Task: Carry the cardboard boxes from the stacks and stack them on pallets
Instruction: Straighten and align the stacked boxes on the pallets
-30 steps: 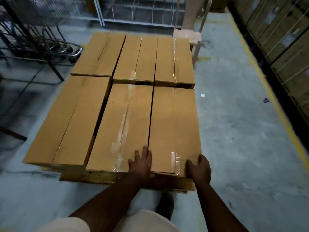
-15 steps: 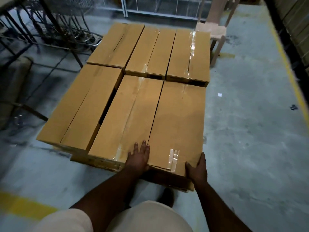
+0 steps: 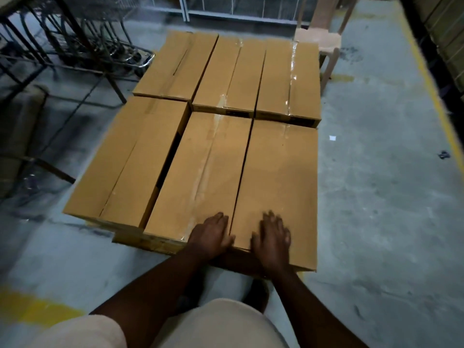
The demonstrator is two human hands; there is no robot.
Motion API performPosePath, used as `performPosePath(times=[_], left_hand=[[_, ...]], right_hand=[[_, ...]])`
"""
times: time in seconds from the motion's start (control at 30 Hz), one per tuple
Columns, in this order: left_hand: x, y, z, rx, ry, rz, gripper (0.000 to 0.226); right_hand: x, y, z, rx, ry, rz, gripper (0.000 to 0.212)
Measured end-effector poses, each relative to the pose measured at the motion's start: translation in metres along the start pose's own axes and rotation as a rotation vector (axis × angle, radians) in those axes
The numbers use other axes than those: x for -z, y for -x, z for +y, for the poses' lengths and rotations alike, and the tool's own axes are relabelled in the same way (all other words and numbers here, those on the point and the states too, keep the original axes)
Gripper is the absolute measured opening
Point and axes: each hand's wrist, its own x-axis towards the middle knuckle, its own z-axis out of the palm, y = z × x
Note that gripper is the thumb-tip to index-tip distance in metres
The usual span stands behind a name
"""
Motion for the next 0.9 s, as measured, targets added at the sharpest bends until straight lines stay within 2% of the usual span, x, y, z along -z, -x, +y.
performPosePath(times=[0.1,0.23,0.33,0.43,0.5,0.57,0.63,0.7,0.83,0.9], left_hand=[[0.009,0.004,-0.048,0.044,0.117,0.147,0.056],[0.024,-0.001,-0.131,0.068,0.272,0.339,0.053],[0.045,-0.010,-0.194,0.151,0.462,0.441,0.045],[0.065,-0.018,-0.263,0.263,0.405,0.529,0.060],[0.078,-0.017,-0.303,0.419,0.362,0.514,0.080],[0.088,-0.016,-0.337,0.604,0.371,0.431,0.105],[0.098,-0.018,-0.362,0.721,0.394,0.337,0.121],[0.109,-0.022,-0.377,0.772,0.440,0.290,0.124],[0.131,-0.033,-0.391,0.861,0.506,0.284,0.110],[0.131,-0.037,-0.396,0.850,0.525,0.249,0.110]], right_hand=[[-0.021,-0.007,-0.063,0.141,-0.216,-0.069,0.067],[-0.046,-0.020,-0.133,0.196,-0.312,-0.132,0.068],[-0.063,-0.028,-0.182,0.197,-0.344,-0.106,0.054],[-0.087,-0.045,-0.233,0.079,-0.427,-0.123,0.043],[-0.097,-0.056,-0.262,-0.096,-0.530,-0.212,0.046],[-0.105,-0.063,-0.287,-0.186,-0.564,-0.315,0.050],[-0.114,-0.063,-0.302,-0.201,-0.527,-0.409,0.035],[-0.124,-0.061,-0.309,-0.232,-0.488,-0.453,0.017],[-0.134,-0.062,-0.316,-0.285,-0.538,-0.425,0.037],[-0.138,-0.065,-0.318,-0.318,-0.534,-0.373,0.036]])
